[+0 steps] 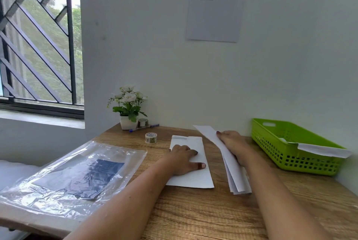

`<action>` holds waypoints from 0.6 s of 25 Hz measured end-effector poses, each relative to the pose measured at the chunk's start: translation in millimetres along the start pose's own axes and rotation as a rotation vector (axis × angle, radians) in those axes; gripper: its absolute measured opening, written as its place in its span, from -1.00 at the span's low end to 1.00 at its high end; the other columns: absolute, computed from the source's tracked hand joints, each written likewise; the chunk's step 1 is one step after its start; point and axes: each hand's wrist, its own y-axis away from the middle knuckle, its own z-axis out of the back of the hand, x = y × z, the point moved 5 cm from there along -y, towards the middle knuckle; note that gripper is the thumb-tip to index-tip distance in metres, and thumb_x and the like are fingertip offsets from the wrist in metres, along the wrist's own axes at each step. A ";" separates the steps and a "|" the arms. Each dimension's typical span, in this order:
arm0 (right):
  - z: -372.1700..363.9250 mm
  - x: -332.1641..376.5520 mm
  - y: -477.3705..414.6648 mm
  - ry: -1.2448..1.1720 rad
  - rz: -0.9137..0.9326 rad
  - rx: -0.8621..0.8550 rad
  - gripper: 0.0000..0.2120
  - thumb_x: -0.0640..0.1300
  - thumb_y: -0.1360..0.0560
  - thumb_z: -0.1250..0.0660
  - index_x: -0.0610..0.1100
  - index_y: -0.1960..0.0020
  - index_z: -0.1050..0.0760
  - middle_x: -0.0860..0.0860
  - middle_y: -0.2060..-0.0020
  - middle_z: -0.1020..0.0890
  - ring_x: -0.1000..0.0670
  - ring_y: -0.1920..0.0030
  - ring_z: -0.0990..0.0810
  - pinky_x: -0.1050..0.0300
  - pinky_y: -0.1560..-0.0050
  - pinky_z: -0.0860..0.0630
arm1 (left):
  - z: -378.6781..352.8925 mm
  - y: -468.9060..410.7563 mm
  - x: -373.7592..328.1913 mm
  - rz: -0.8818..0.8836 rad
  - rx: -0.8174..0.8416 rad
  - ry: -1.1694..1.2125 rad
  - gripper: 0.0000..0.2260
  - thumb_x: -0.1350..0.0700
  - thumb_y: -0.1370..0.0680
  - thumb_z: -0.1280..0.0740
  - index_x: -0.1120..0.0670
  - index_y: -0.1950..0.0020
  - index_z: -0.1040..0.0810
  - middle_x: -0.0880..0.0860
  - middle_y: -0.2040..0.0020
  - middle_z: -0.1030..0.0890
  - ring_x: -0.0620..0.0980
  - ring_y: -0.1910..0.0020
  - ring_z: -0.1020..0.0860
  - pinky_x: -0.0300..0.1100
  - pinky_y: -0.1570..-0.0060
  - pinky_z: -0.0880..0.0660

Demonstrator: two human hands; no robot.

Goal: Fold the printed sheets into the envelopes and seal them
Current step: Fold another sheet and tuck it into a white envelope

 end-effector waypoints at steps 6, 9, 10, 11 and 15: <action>-32.2 -2.6 1.6 0.395 0.056 0.255 -0.60 0.12 -0.60 -0.15 -0.18 0.11 -0.58 -0.09 0.16 -0.59 0.01 0.20 -0.53 0.13 0.14 -0.41 | 8.2 -1.9 0.3 -0.022 -0.175 0.050 -0.62 -0.21 -0.50 -0.27 -0.06 -0.24 -0.52 -0.01 -0.25 -0.53 0.03 -0.22 -0.45 -0.04 -0.14 -0.44; -34.0 -8.5 2.5 0.448 0.048 0.302 -0.53 0.13 -0.60 -0.13 -0.18 -0.30 -0.50 -0.13 -0.23 -0.55 -0.13 -0.20 -0.53 0.00 -0.26 -0.39 | 9.1 -0.8 -1.9 -0.066 -0.175 0.124 -0.70 -0.11 -0.50 -0.30 -0.05 -0.19 -0.56 -0.04 -0.19 -0.56 -0.01 -0.17 -0.50 -0.04 -0.11 -0.49; -33.3 -8.9 2.2 0.454 0.043 0.294 -0.50 0.14 -0.60 -0.13 -0.21 -0.32 -0.47 -0.17 -0.25 -0.54 -0.15 -0.23 -0.52 -0.01 -0.27 -0.38 | 9.0 -0.9 -1.9 -0.068 -0.161 0.142 -0.71 -0.09 -0.50 -0.30 -0.06 -0.19 -0.56 -0.05 -0.20 -0.56 -0.02 -0.16 -0.50 -0.03 -0.12 -0.49; -32.9 -10.4 0.8 0.462 0.037 0.288 -0.48 0.14 -0.60 -0.13 -0.24 -0.33 -0.45 -0.19 -0.25 -0.54 -0.17 -0.23 -0.51 -0.01 -0.27 -0.38 | 8.7 -1.4 -2.5 -0.072 -0.147 0.155 -0.71 -0.09 -0.50 -0.30 -0.05 -0.19 -0.56 -0.04 -0.20 -0.56 -0.02 -0.16 -0.50 -0.04 -0.12 -0.49; -33.5 -13.3 -1.0 0.502 0.029 0.304 -0.50 0.18 -0.58 -0.15 -0.24 -0.10 -0.59 -0.13 -0.04 -0.62 -0.10 -0.04 -0.59 0.07 -0.03 -0.44 | 6.0 3.3 -6.9 -0.059 -0.039 0.211 -0.61 -0.13 -0.46 -0.31 -0.05 -0.26 -0.50 -0.02 -0.25 -0.52 0.02 -0.19 -0.47 -0.03 -0.18 -0.45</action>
